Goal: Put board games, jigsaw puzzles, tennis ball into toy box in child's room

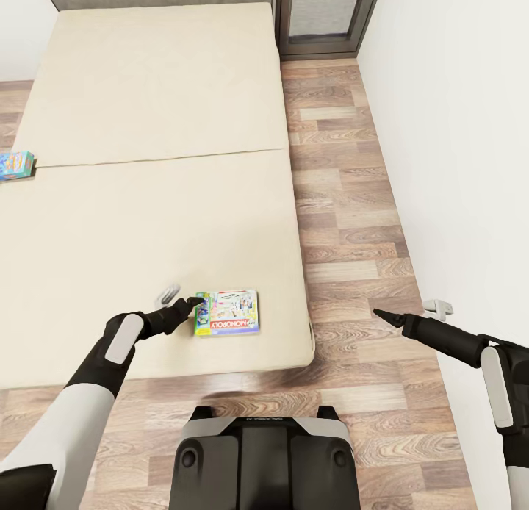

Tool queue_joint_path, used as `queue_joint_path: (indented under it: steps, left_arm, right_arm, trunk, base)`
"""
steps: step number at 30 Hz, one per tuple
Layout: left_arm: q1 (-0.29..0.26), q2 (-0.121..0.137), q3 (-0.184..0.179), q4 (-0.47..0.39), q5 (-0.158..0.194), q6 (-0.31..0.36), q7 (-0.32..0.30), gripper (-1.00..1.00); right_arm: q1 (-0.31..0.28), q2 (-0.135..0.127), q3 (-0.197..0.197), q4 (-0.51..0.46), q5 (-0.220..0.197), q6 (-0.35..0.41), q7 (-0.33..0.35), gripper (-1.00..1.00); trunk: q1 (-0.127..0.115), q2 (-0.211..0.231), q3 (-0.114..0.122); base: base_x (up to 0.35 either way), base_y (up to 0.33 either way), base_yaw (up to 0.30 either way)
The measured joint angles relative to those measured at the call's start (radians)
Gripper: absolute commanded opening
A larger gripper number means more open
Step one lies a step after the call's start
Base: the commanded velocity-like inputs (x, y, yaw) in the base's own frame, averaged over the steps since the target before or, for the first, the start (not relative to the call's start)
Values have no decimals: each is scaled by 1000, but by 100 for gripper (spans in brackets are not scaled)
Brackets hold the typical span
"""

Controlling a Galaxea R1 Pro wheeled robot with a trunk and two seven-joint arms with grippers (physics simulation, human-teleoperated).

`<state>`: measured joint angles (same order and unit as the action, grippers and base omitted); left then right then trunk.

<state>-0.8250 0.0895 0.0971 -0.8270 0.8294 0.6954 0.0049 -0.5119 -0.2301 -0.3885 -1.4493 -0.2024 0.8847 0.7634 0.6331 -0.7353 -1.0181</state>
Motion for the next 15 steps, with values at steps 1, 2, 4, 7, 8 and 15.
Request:
queue_joint_path:
  steps: [1, 2, 4, 7, 8, 15]
  left_arm:
    - [0, 0, 0, 0, 0, -2, 0, 100]
    - [0, 0, 0, 0, 0, -3, 0, 100]
    - [0, 0, 0, 0, -2, -5, -1, 100]
    - [0, 0, 1, 0, -9, -8, -1, 100]
    - [-1, 0, 1, -1, -13, -8, -1, 100]
    - [0, 8, 2, -4, -29, -10, 0, 100]
  right_arm:
    - [0, 0, 0, 0, 0, 0, 0, 100]
    - [0, 0, 0, 0, 0, 0, 0, 100]
    - [0, 0, 0, 0, 0, 0, 0, 100]
    - [0, 0, 0, 0, 0, 0, 0, 100]
    - [0, 0, 0, 0, 0, 0, 0, 100]
    - [0, 0, 0, 0, -1, 0, 0, 100]
  trunk:
    - [0, 0, 0]
    - [0, 0, 0]
    - [0, 0, 0]
    - [-1, 0, 0]
    - [-2, 0, 0]
    - [-8, 0, 0]
  base:
    - [0, 0, -13]
    - [0, 0, -13]
    - [0, 0, -54]
    - [0, 0, -88]
    - [0, 0, -117]
    - [0, 0, -177]
